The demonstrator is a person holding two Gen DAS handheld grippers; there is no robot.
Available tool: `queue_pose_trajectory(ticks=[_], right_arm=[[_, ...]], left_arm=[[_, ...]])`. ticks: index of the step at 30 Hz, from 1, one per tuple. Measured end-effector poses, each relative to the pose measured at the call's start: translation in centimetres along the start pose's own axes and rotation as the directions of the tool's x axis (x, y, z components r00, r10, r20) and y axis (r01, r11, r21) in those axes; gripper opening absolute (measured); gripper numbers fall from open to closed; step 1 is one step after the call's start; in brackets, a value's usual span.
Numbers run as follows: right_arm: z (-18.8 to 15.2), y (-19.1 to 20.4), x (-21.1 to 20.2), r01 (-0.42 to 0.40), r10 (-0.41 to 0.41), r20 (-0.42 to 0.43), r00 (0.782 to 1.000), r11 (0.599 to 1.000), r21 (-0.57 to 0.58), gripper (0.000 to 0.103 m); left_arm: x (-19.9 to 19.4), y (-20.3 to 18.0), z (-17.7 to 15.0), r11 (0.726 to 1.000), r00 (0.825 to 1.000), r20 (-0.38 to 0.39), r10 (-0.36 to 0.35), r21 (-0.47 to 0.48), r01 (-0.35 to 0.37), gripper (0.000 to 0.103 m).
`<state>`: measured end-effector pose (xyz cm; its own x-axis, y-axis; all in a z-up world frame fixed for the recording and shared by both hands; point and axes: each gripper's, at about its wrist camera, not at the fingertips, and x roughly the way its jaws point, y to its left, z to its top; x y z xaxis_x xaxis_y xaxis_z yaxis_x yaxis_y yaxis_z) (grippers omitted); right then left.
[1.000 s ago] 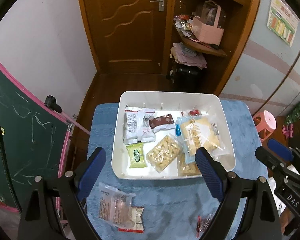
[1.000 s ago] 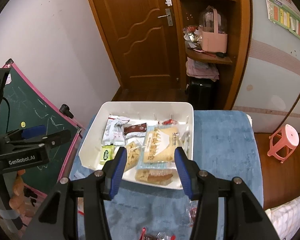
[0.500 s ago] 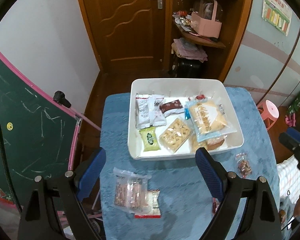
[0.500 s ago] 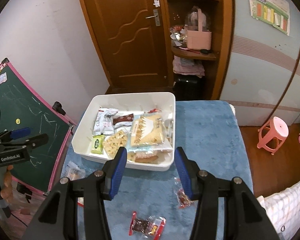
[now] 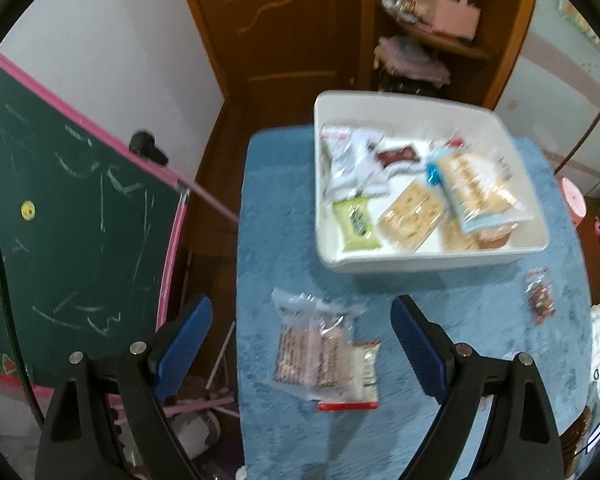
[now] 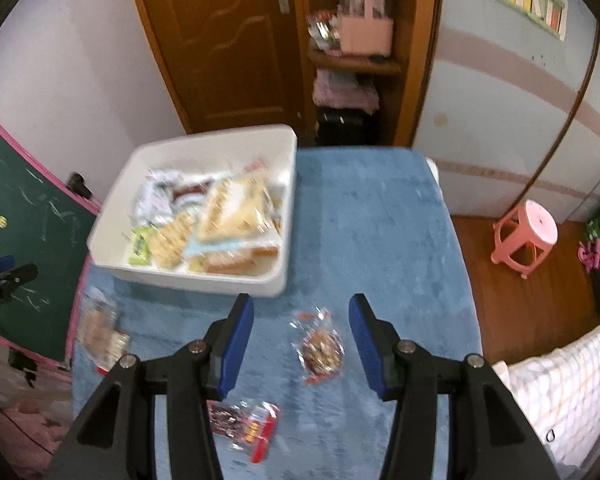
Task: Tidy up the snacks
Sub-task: 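Grasp the clear printed biscuit bag with left tool while right tool grasps the small nut bag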
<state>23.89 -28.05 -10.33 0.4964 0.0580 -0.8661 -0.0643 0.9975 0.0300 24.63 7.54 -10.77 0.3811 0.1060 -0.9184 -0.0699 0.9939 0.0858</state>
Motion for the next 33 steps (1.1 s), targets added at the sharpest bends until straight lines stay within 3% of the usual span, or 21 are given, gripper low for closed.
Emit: queue_pose_trajectory(ticks=[7, 16, 24, 33], right_arm=[[-1.6, -1.7, 4.3, 0.007, -0.006, -0.092, 0.996, 1.000, 0.017, 0.050], [-4.0, -3.1, 9.9, -0.005, 0.014, -0.233, 0.972, 0.999, 0.039, 0.050], [-5.5, -3.1, 13.3, -0.032, 0.044, -0.312, 0.949, 0.999, 0.043, 0.050], [-6.0, -3.1, 15.1, -0.035, 0.045, -0.340, 0.939, 0.999, 0.036, 0.050]], left_arm=[[5.5, 0.3, -2.1, 0.999, 0.991, -0.128, 0.032, 0.013, -0.031, 0.090], [11.8, -0.7, -4.5, 1.000, 0.959, -0.283, 0.010, 0.019, -0.005, 0.090], [14.9, -0.9, -5.0, 1.000, 0.940, -0.340, -0.009, -0.008, 0.006, 0.090], [17.3, 0.2, -5.0, 0.993, 0.921, -0.379, -0.093, -0.101, 0.059, 0.090]])
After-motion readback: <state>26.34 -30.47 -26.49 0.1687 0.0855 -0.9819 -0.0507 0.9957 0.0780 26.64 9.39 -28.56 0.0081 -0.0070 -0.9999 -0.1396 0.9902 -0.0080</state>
